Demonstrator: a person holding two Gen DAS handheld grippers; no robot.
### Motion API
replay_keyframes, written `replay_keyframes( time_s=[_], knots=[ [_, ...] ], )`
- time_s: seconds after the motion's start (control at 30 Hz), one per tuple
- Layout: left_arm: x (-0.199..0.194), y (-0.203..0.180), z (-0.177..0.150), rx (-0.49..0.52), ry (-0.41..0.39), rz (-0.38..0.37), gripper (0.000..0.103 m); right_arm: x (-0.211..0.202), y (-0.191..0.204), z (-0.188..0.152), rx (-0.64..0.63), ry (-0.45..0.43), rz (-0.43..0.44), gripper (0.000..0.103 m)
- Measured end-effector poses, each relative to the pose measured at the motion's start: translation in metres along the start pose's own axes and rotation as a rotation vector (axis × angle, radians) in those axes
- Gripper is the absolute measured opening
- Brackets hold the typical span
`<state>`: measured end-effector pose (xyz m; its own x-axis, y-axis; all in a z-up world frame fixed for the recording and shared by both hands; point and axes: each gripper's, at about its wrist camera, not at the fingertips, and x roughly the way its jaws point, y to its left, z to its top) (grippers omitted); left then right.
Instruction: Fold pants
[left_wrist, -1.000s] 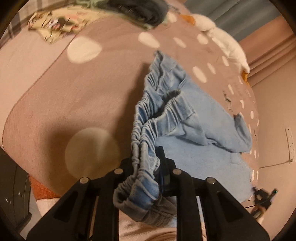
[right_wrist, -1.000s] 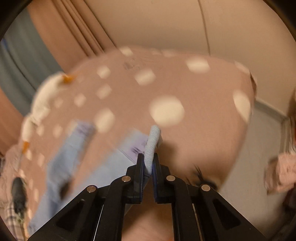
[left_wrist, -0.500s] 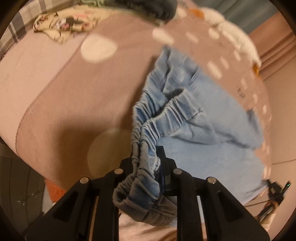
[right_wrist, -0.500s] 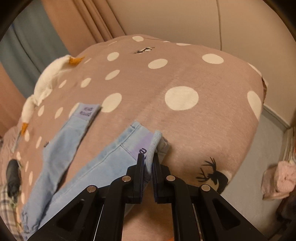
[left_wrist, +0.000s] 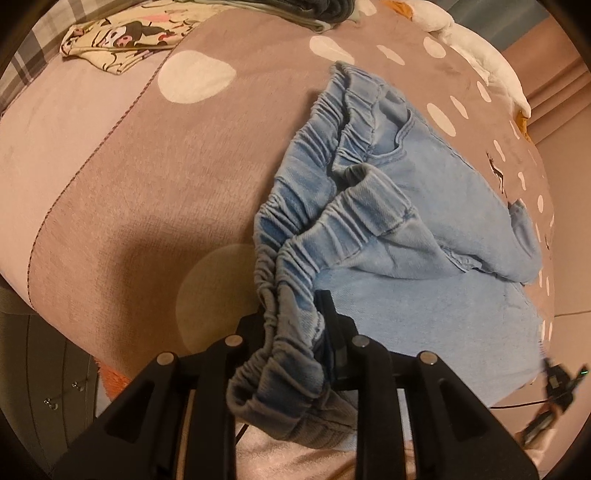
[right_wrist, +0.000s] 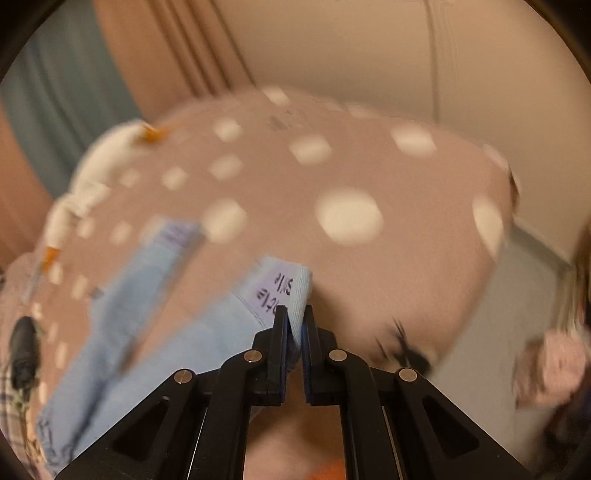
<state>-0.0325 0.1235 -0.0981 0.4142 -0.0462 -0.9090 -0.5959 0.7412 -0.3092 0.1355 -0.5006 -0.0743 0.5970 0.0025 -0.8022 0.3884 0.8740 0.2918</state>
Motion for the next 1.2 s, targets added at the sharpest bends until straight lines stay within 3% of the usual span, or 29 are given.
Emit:
replay_keyframes(
  time_s=[0.1, 0.4, 1.2],
  knots=[
    [-0.001, -0.001, -0.002, 0.012, 0.007, 0.011, 0.025, 0.022, -0.016, -0.012, 0.039, 0.054, -0.013, 0.006],
    [0.003, -0.003, -0.002, -0.033, -0.004, 0.015, 0.027, 0.028, -0.017, -0.011, 0.026, 0.052, -0.047, 0.006],
    [-0.006, 0.022, -0.010, -0.092, 0.000, -0.108, 0.028, 0.030, -0.007, -0.009, 0.054, 0.114, -0.111, 0.006]
  ],
)
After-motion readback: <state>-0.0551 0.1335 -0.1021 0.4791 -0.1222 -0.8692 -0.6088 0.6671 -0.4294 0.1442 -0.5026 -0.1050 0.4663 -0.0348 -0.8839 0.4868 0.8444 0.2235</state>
